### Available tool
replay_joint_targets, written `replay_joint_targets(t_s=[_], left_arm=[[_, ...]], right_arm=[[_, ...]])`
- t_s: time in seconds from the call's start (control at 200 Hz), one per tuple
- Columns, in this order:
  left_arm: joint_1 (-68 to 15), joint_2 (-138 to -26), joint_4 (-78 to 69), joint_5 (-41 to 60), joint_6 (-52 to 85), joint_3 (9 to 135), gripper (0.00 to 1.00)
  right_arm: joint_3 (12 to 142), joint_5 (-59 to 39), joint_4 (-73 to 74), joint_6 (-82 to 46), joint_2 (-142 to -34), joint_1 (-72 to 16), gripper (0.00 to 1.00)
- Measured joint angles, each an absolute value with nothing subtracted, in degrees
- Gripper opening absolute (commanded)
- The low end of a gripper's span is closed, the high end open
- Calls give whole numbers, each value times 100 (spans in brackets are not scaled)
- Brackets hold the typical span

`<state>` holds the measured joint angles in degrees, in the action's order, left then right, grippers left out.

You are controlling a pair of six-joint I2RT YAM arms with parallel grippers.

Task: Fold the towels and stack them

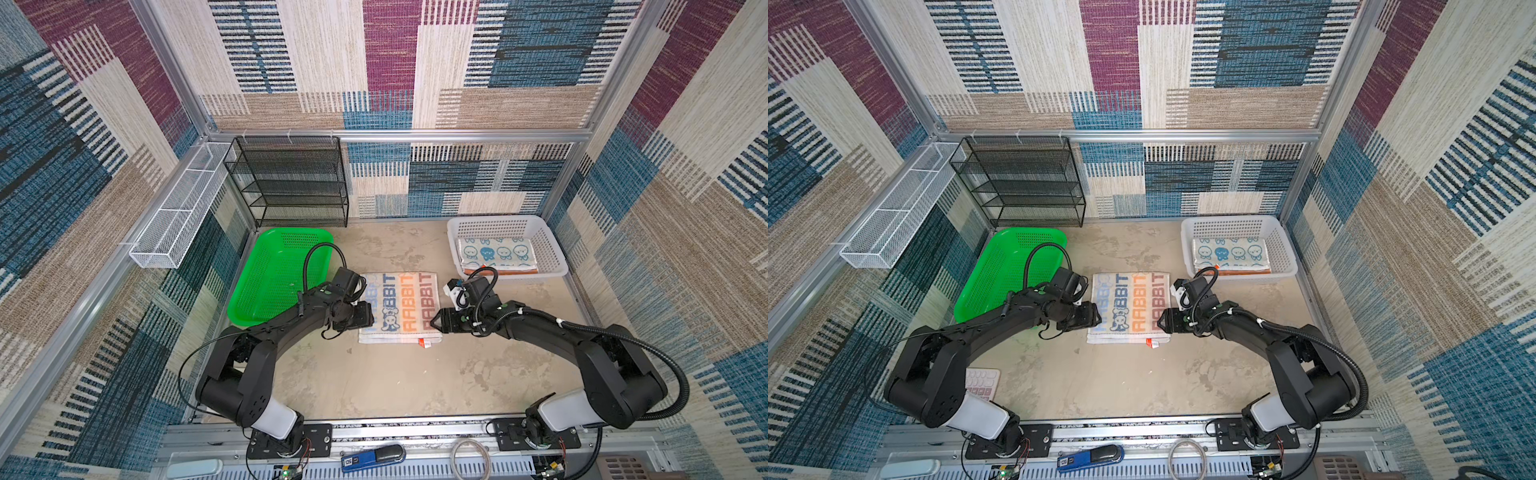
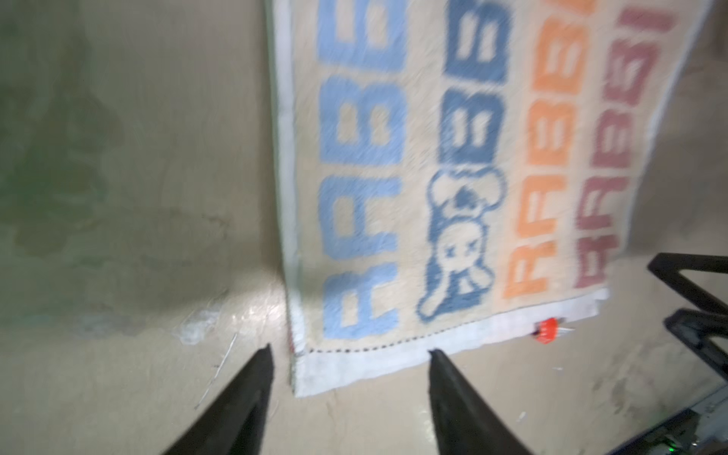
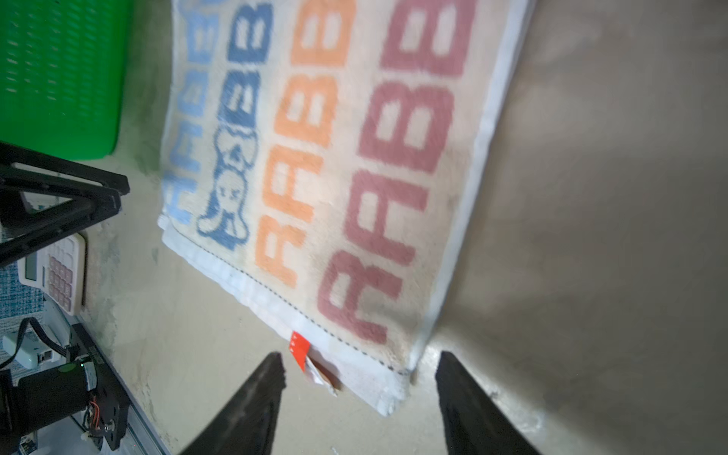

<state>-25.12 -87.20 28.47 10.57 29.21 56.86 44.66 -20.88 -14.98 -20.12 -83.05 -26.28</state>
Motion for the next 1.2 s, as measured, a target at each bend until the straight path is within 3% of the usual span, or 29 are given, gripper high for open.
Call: replay_joint_targets(t_s=[0.225, 0.466, 0.701, 0.957, 1.097, 1.202], left_arm=[[-2318, -9443, 3004, 987, 2825, 7516, 99], [-2010, -11181, 2847, 1706, 2987, 8831, 99], [-1809, -11992, 2783, 1962, 3000, 8868, 99], [-1739, -11907, 2934, 1957, 2882, 8960, 99], [-1737, -11653, 2989, 1955, 2733, 9301, 99], [-1726, -11653, 3083, 1833, 2620, 9483, 99]], right_arm=[[6147, -1855, -1651, -1745, -9238, -2290, 100], [7354, -2292, -1365, -1761, -10857, -2211, 99], [7627, -2477, -1210, -1752, -11660, -2119, 99], [7747, -2399, -1356, -1540, -11432, -2049, 100], [7926, -2093, -1417, -1406, -11472, -2049, 92], [7950, -1863, -1463, -1326, -11671, -2049, 81]])
